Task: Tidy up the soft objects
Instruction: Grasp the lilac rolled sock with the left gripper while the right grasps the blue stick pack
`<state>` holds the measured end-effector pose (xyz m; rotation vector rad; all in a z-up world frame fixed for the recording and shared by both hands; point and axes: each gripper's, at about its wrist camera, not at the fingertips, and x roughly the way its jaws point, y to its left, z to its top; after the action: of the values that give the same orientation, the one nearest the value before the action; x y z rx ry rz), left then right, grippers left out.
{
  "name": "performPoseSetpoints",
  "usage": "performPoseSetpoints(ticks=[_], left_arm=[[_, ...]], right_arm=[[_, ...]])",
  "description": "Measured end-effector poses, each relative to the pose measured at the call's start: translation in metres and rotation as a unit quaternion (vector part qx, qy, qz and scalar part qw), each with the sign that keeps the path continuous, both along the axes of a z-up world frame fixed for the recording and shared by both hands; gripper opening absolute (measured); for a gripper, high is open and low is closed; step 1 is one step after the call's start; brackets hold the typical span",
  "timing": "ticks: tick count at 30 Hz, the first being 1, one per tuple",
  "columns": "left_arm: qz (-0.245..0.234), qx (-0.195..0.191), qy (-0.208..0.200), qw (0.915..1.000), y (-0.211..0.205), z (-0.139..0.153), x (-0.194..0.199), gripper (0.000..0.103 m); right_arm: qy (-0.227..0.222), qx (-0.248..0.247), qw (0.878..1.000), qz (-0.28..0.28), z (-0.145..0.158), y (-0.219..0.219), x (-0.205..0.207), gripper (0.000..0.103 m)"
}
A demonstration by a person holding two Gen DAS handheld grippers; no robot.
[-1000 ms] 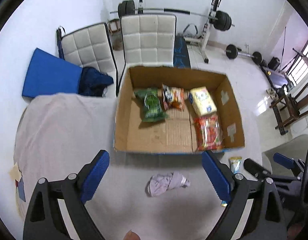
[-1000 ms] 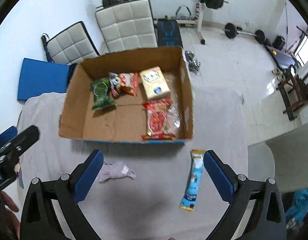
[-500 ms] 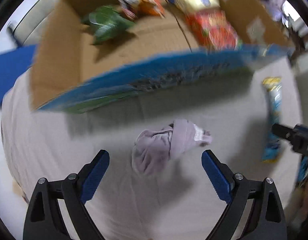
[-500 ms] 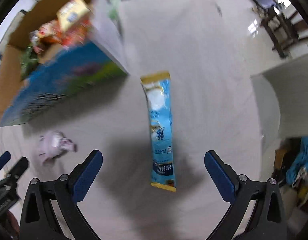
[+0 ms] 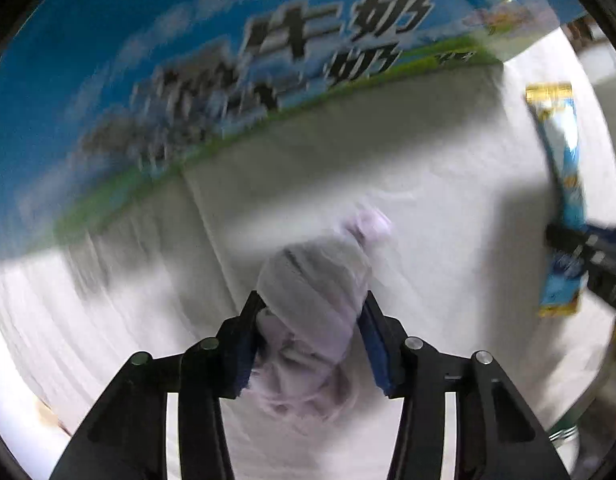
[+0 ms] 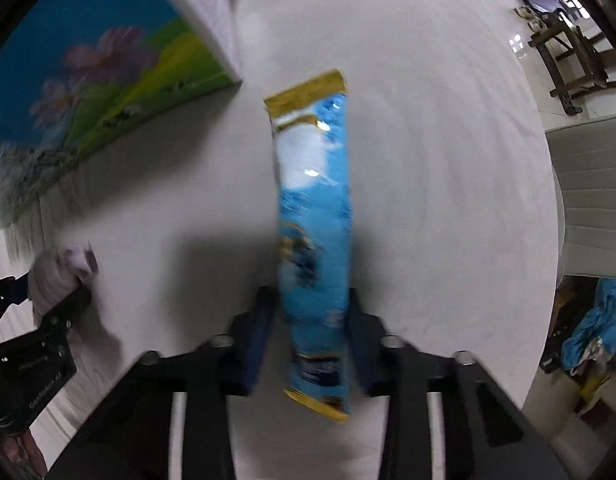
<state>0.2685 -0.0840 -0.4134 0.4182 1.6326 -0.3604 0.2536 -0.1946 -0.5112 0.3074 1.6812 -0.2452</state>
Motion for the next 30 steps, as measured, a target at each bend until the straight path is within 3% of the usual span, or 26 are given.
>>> performPoseSetpoints(ticks=[4,7,12,17,20,22,25,30], left_arm=[[0.097,-0.037,0.032,0.9941,0.023,0.004,-0.020,0.040],[0.139,-0.043,0.037,0.9887,0.039,0.004,-0.038,0.040],[0.155,-0.026,0.025,0.9873,0.049,-0.001,-0.068,0.040],[0.157,-0.004,0.007,0.9876,0.040,-0.015,-0.077,0.044],[0.155,0.005,-0.002,0.9879,0.031,-0.018,-0.079,0.052],[0.160,0.013,-0.006,0.9871,0.032,-0.022,-0.083,0.073],[0.186,-0.006,-0.011,0.9825,0.045,-0.030,-0.079,0.091],[0.205,-0.022,-0.045,0.9774,0.051,-0.032,-0.086,0.102]], right_arm=[[0.019,0.030,0.999,0.017,-0.003,0.011,-0.019,0.028],[0.032,0.052,0.998,0.031,-0.006,0.023,-0.035,0.027],[0.048,0.070,0.995,0.059,-0.012,0.045,-0.060,0.027],[0.044,0.042,0.994,0.092,-0.012,0.057,-0.061,0.027],[0.044,0.027,0.993,0.110,-0.012,0.068,-0.063,0.028],[0.045,0.022,0.992,0.115,-0.012,0.082,-0.061,0.028],[0.044,0.020,0.992,0.119,-0.010,0.102,-0.053,0.028],[0.047,0.031,0.992,0.115,-0.010,0.102,-0.051,0.028]])
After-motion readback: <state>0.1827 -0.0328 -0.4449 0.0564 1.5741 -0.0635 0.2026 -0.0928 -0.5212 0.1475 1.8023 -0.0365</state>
